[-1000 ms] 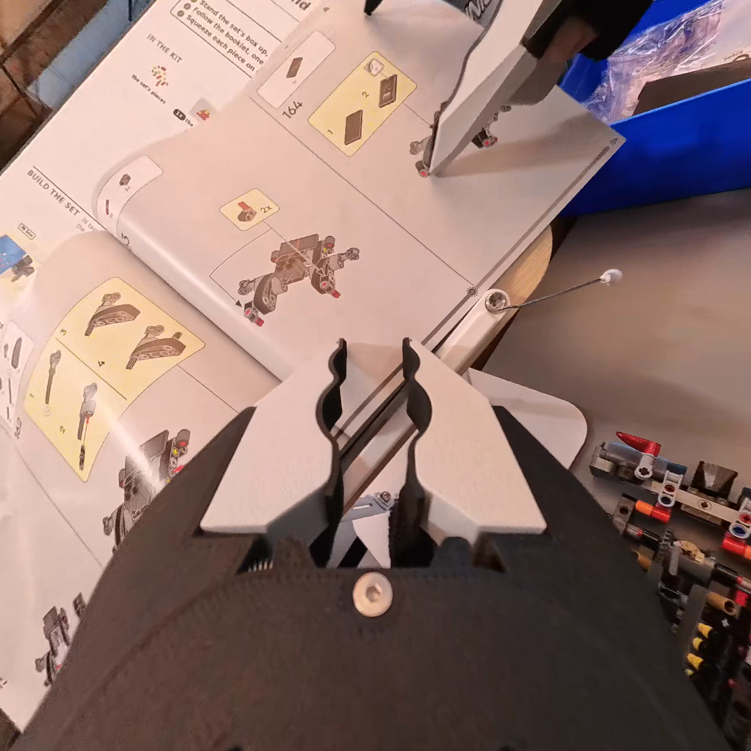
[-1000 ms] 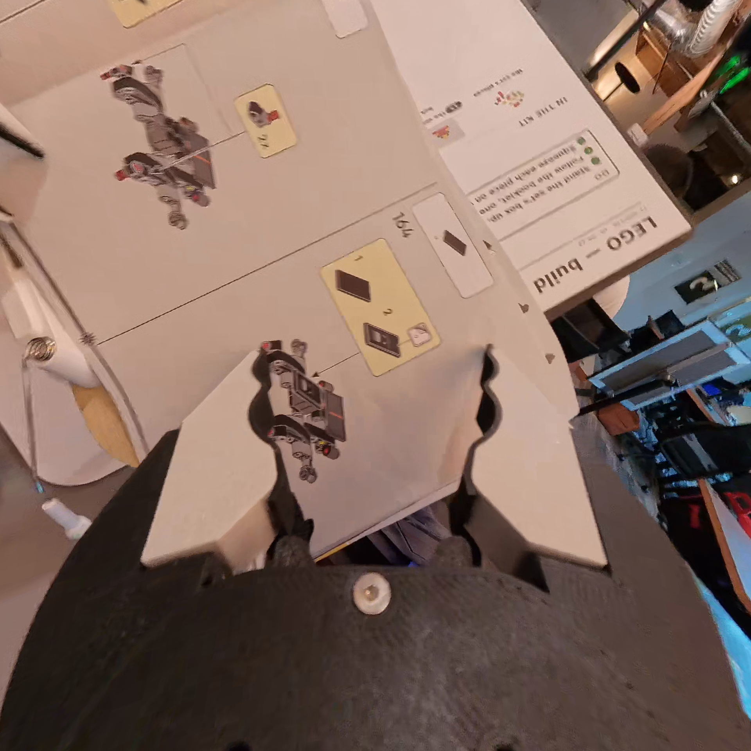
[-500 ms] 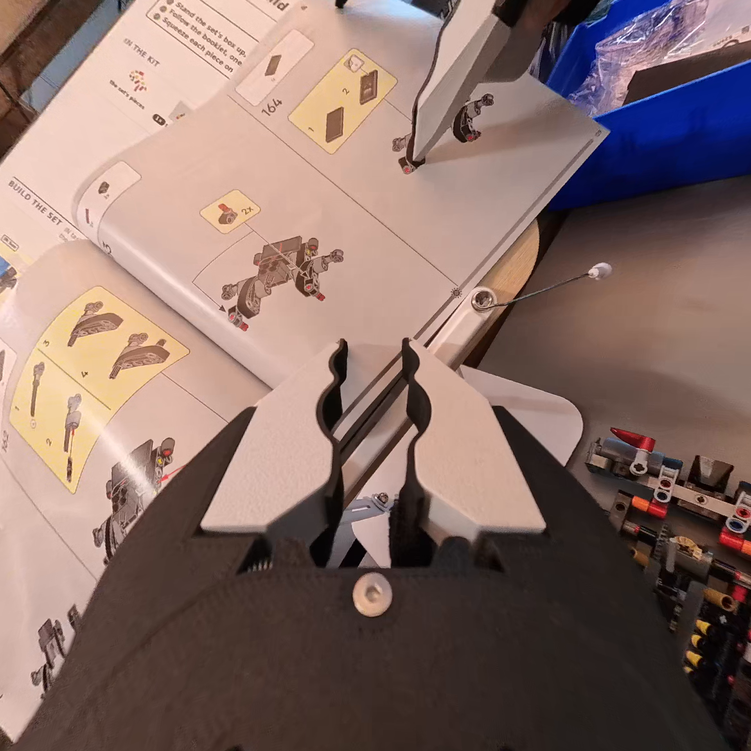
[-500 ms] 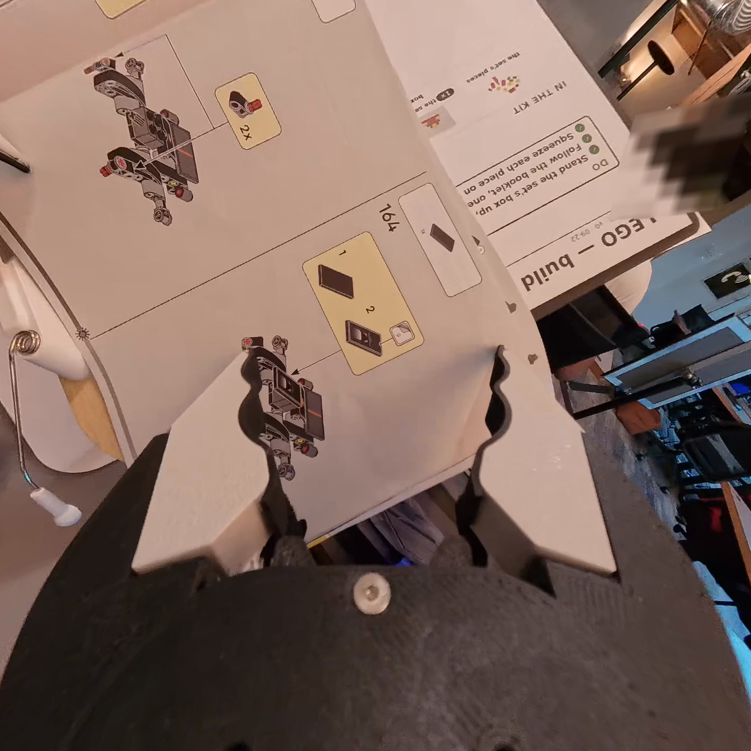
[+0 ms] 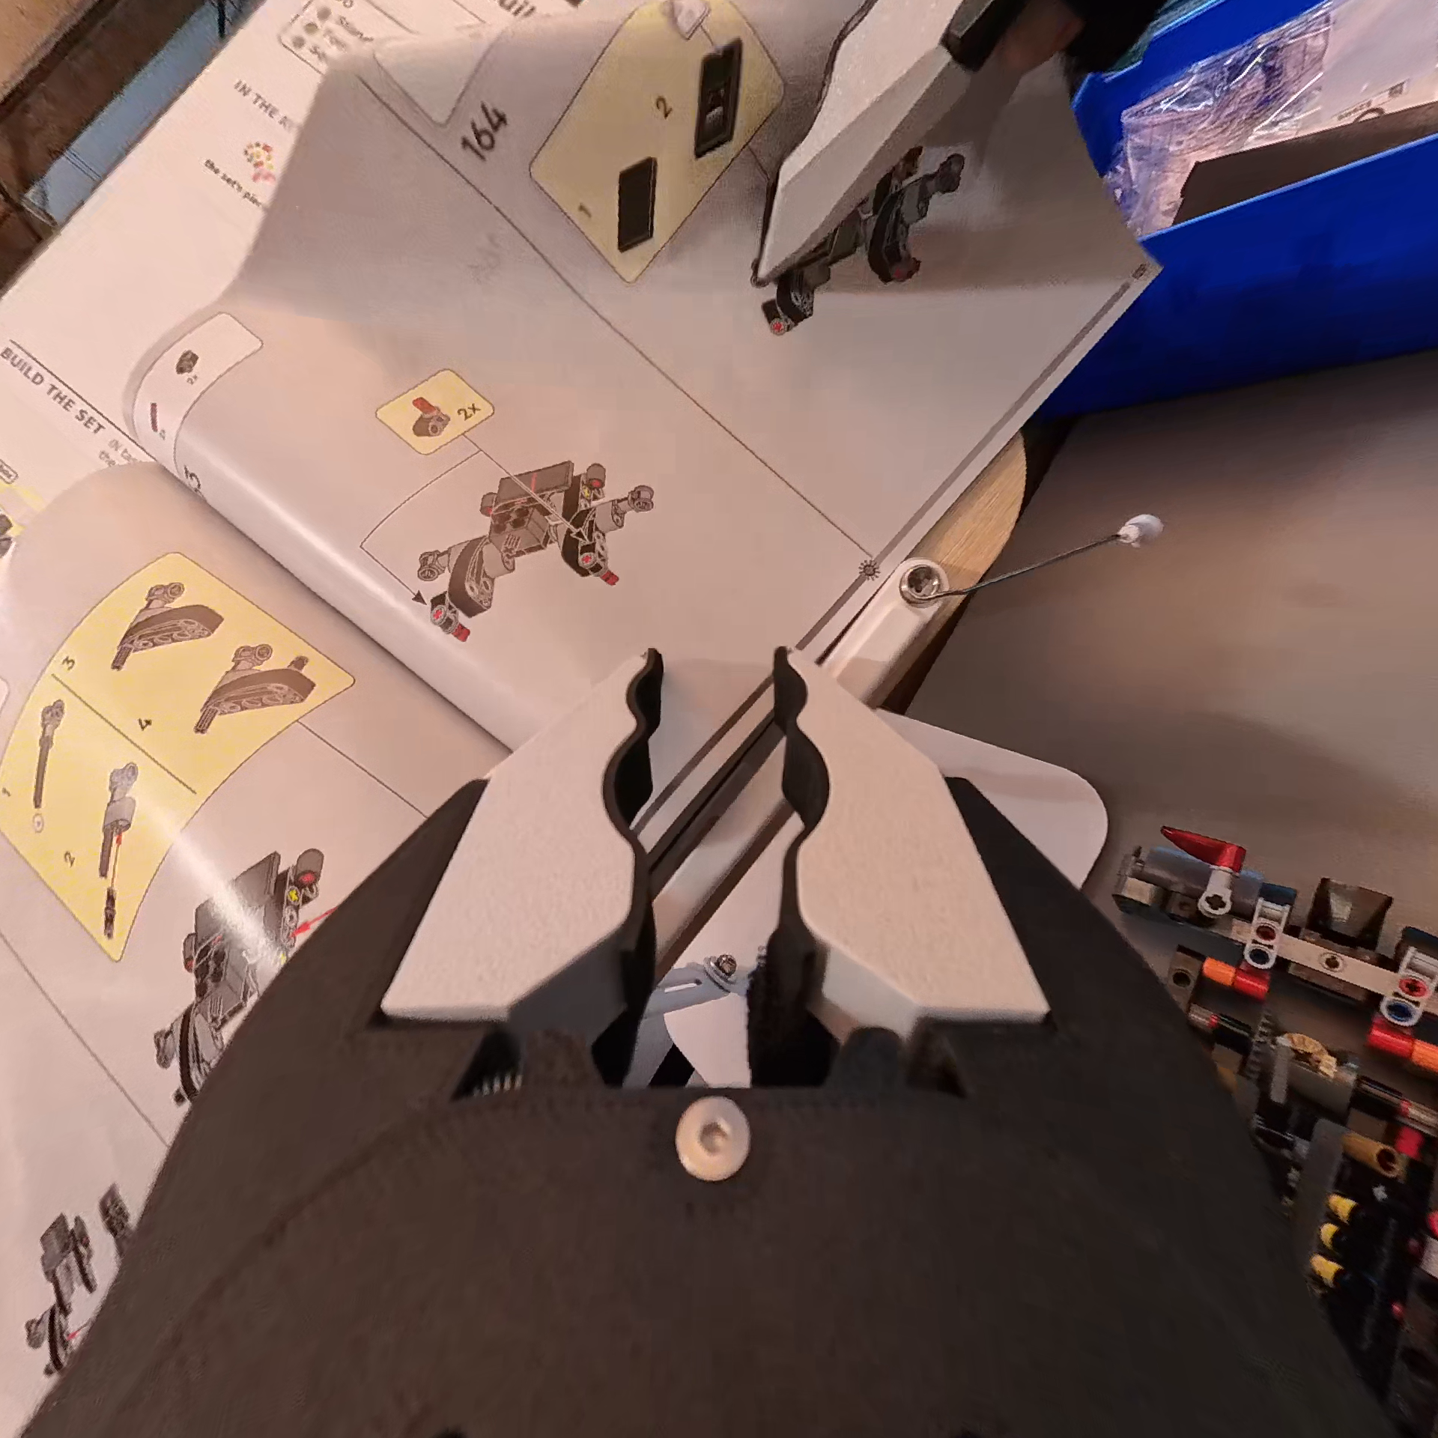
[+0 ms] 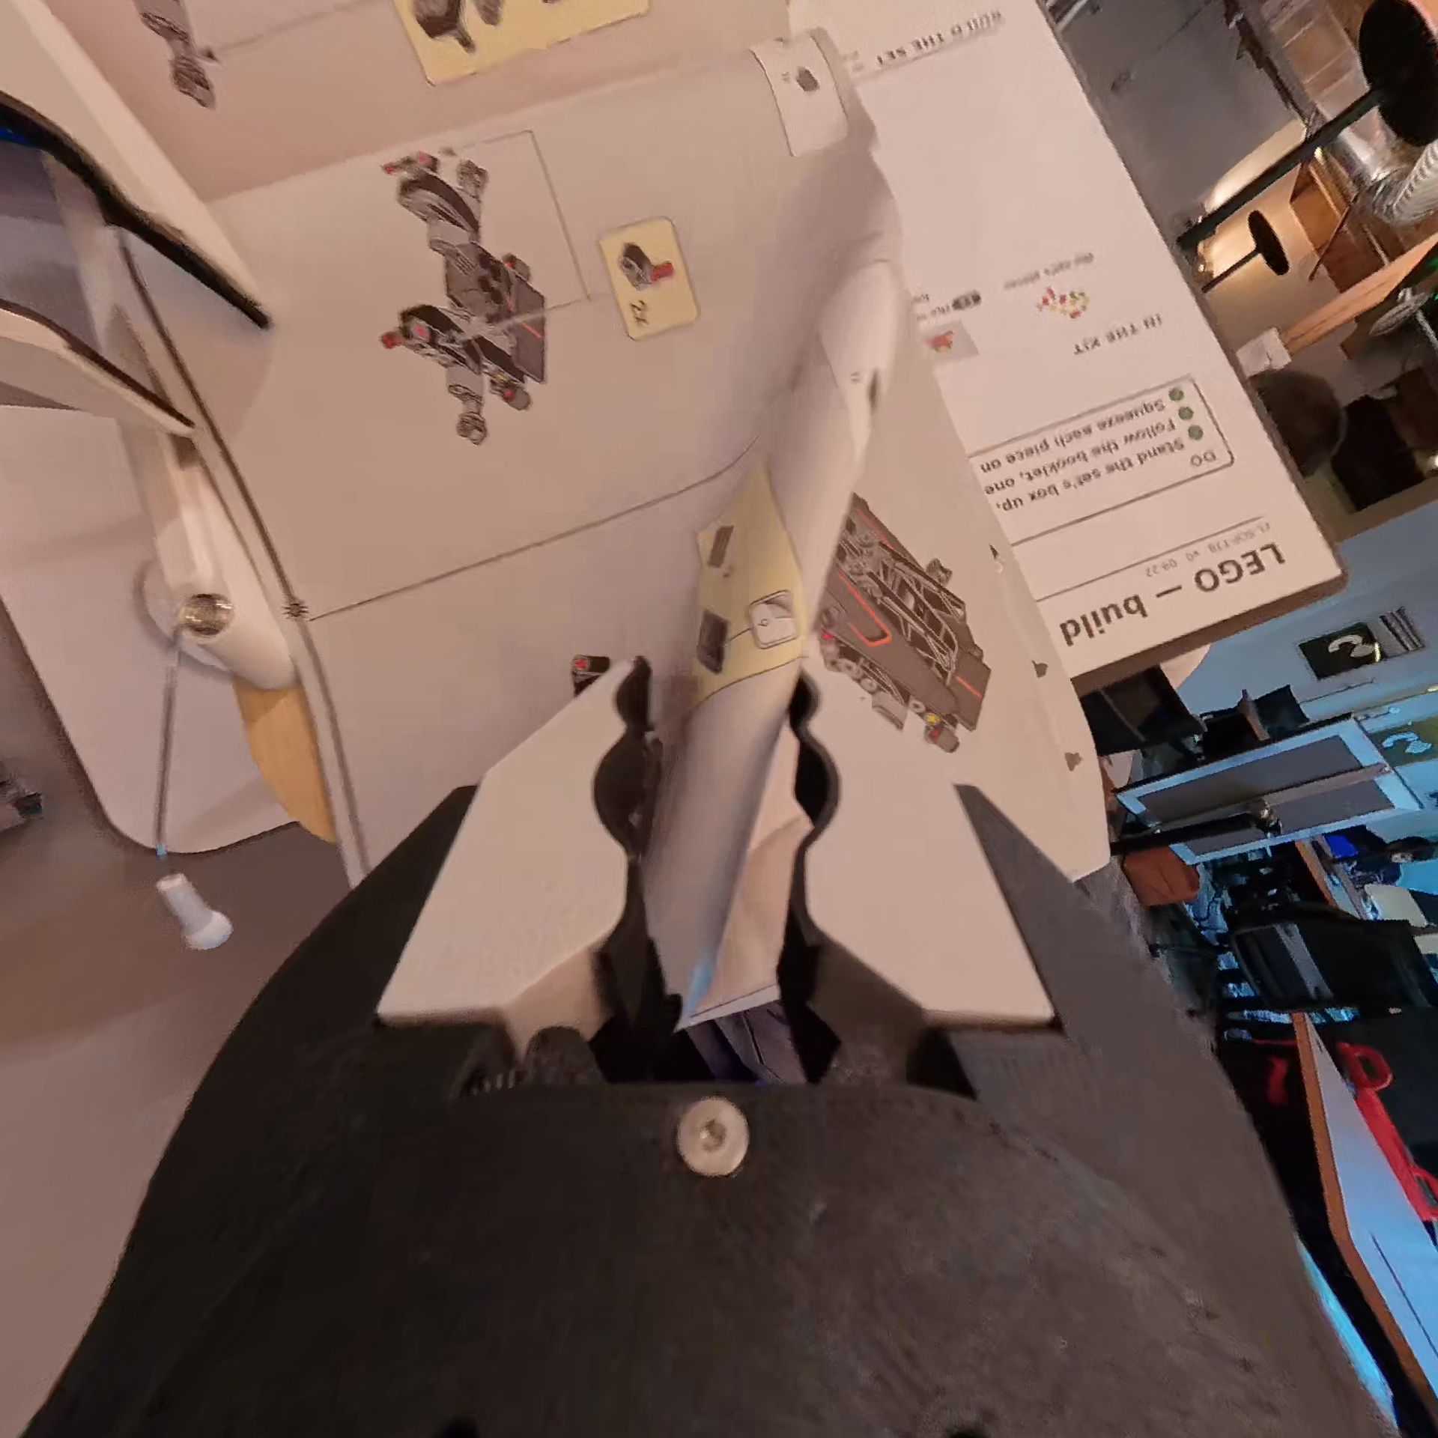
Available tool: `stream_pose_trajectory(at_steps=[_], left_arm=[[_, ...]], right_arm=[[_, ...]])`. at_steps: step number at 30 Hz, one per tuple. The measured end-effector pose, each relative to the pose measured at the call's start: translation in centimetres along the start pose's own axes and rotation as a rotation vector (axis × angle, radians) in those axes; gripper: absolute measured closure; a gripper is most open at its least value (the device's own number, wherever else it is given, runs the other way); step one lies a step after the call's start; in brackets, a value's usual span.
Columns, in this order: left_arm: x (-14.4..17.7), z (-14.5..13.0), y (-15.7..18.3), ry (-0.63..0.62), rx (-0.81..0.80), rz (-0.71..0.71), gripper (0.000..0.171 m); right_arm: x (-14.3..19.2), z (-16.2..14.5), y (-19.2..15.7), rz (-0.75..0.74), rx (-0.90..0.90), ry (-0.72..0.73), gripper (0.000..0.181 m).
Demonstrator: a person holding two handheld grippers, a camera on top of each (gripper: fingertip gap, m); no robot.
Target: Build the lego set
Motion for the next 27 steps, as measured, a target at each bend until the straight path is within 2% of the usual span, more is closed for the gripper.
stream_pose_trajectory(at_steps=[2, 4, 7, 11, 15, 17, 18, 20, 21, 22, 23, 26, 27], left_arm=[[0.3, 0.1, 0.1, 0.002, 0.0, -0.002, 0.142], [0.8, 0.5, 0.2, 0.016, -0.002, 0.007, 0.139], [1.8, 1.3, 1.4, 0.053, 0.013, -0.029, 0.126], [3.2, 3.4, 2.6, 0.137, -0.009, 0.009, 0.112], [3.8, 4.9, 3.8, 0.196, -0.062, 0.086, 0.094], [4.0, 5.2, 3.6, 0.193, -0.104, 0.163, 0.093], [4.3, 5.5, 3.1, 0.19, -0.14, 0.239, 0.095], [5.1, 6.1, 1.7, 0.176, -0.238, 0.4, 0.118], [5.8, 6.6, 1.2, 0.194, -0.261, 0.445, 0.136], [6.6, 7.0, 1.0, 0.228, -0.26, 0.457, 0.163], [7.3, 7.2, 0.4, 0.247, -0.232, 0.469, 0.171], [10.2, 7.1, -2.1, 0.363, 0.005, 0.408, 0.171], [11.4, 6.7, -3.4, 0.414, 0.11, 0.385, 0.171]], right_arm=[[0.7, 0.8, -1.1, 0.041, 0.005, 0.017, 0.157], [1.4, 2.0, -2.6, 0.153, -0.048, 0.039, 0.179], [2.7, 4.7, -3.5, 0.271, -0.185, 0.099, 0.181], [3.7, 8.7, -4.3, 0.458, -0.431, 0.189, 0.181], [4.2, 12.0, -4.8, 0.599, -0.616, 0.278, 0.181], [4.2, 13.0, -4.9, 0.645, -0.687, 0.304, 0.18], [4.3, 13.5, -5.1, 0.67, -0.707, 0.313, 0.18], [4.4, 14.5, -5.5, 0.716, -0.735, 0.333, 0.176], [4.5, 15.0, -5.6, 0.735, -0.744, 0.343, 0.165], [4.7, 15.7, -5.8, 0.749, -0.738, 0.361, 0.152], [4.9, 16.3, -5.6, 0.738, -0.723, 0.388, 0.14], [6.3, 17.5, -4.2, 0.651, -0.657, 0.474, 0.098], [7.0, 17.9, -3.6, 0.621, -0.635, 0.52, 0.098]])
Point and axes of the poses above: each gripper's, where its closed fingertips meet, x back along the fingers, z out of its top, y = z × x across the jaws, the point moved 1 cm from there along x, back along the fingers, and after that the axes turned 3 degrees about -y, right-handed, at the moved point
